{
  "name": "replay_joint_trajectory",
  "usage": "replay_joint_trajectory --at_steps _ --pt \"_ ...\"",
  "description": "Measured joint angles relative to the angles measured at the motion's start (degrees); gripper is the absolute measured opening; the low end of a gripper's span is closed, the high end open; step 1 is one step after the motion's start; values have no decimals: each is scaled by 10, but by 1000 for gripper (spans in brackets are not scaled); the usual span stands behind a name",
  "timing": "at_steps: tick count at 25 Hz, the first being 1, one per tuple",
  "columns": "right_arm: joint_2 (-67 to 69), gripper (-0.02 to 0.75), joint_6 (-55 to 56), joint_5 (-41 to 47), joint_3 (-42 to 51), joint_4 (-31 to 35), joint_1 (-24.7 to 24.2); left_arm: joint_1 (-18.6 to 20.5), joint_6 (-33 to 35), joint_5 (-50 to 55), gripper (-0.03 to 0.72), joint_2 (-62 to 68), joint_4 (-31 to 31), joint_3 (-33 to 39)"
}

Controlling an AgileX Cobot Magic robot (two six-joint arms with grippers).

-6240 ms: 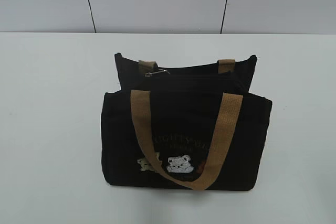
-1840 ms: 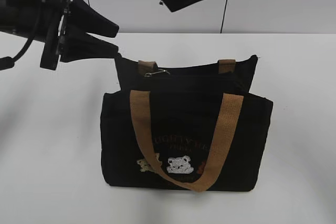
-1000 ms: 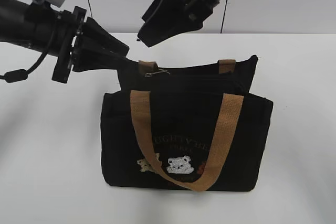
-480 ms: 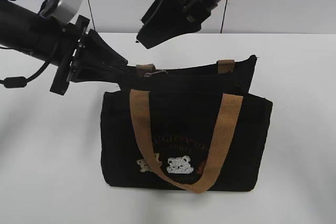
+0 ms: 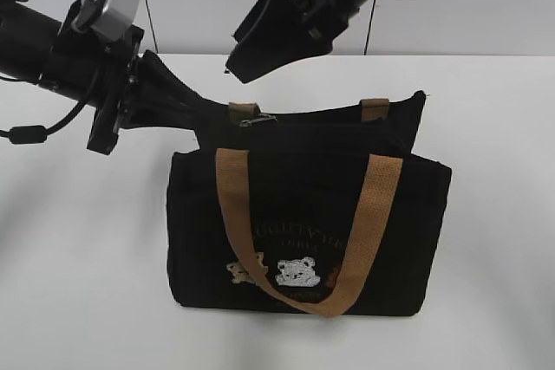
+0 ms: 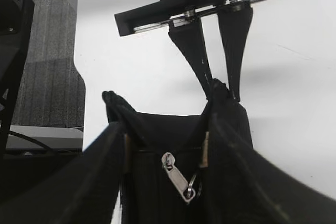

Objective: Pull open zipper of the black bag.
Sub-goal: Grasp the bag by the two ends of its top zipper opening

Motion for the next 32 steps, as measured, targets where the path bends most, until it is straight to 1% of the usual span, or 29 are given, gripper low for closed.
replay_joint_trajectory --at_steps 2,3,8,13,16,32 --pt "8 390 -1 -6 0 0 0 0 0 0 76 0 -1 0" --pt "12 390 -2 -9 0 0 0 0 0 0 57 0 -1 0" --pt "36 378 -35 -2 0 -1 0 0 0 0 57 0 -11 0" --pt "36 286 -117 23 0 -3 0 0 0 0 57 0 -21 0" --pt "36 259 -132 26 0 -4 0 0 0 -1 57 0 -22 0" --pt "36 251 -148 27 0 -16 0 0 0 -1 57 1 -39 0"
